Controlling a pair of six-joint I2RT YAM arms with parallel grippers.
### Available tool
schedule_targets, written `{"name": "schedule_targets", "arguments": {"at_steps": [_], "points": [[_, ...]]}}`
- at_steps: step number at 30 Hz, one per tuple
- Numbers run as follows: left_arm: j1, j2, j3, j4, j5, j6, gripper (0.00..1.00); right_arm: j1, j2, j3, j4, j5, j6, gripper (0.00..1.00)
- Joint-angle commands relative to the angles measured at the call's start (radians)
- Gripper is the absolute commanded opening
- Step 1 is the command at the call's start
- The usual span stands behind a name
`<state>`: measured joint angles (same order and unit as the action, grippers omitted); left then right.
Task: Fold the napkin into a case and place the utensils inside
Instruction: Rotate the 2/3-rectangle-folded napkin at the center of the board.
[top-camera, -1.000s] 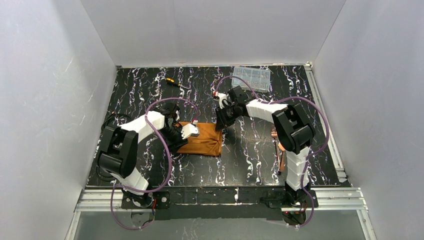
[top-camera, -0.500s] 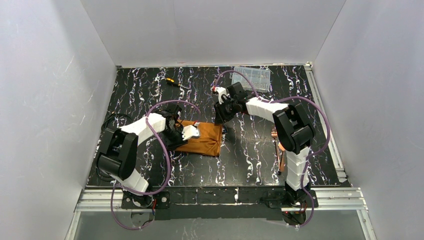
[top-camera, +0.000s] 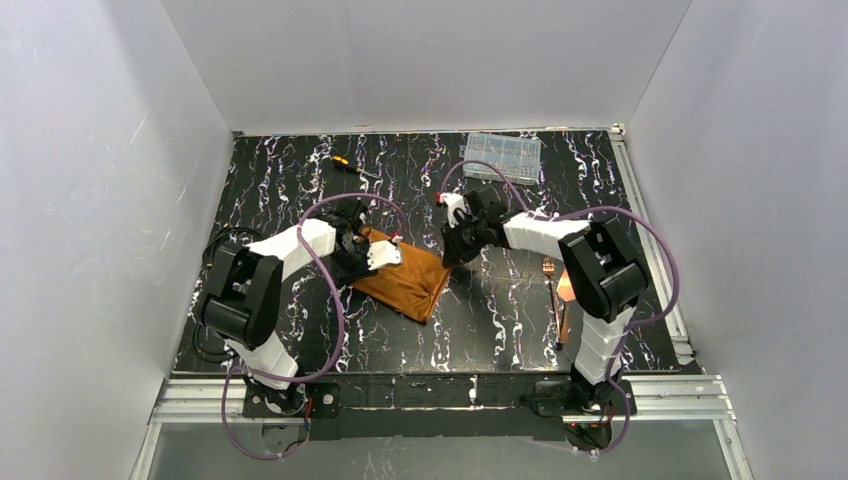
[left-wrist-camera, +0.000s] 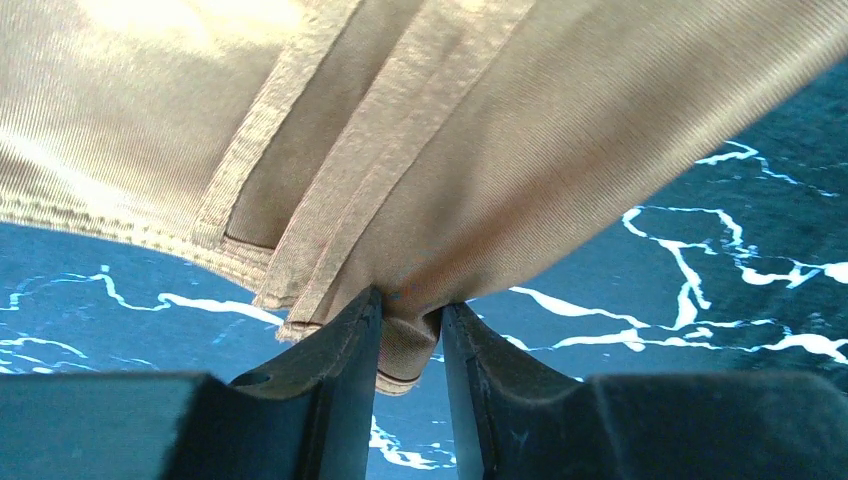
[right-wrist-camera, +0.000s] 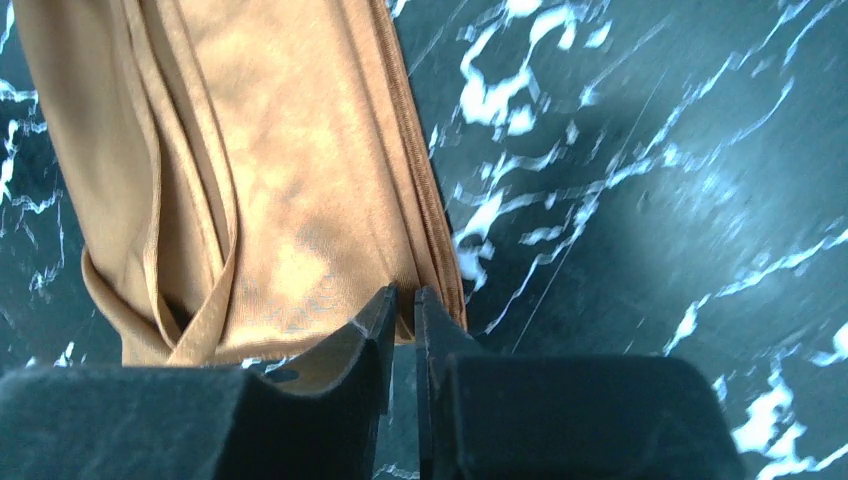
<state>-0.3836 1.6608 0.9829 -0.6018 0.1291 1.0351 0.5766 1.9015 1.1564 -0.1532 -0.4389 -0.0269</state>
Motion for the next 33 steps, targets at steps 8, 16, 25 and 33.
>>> {"name": "schedule_targets", "arguments": {"at_steps": [8, 16, 25, 33], "points": [[-0.019, 0.067, 0.099, 0.067, -0.042, 0.104, 0.28, 0.056, -0.302, -0.325, 0.106, 0.026, 0.168, 0.19], [-0.089, 0.103, 0.133, 0.113, -0.05, 0.13, 0.29, 0.145, -0.485, -0.509, 0.204, 0.047, 0.337, 0.2], [-0.104, 0.058, 0.201, 0.1, -0.095, 0.174, 0.46, 0.051, -0.534, -0.332, 0.059, 0.06, 0.236, 0.31], [-0.072, -0.036, 0.374, -0.183, 0.002, 0.062, 0.64, 0.033, -0.162, 0.014, 0.08, -0.082, 0.143, 0.31]]}}
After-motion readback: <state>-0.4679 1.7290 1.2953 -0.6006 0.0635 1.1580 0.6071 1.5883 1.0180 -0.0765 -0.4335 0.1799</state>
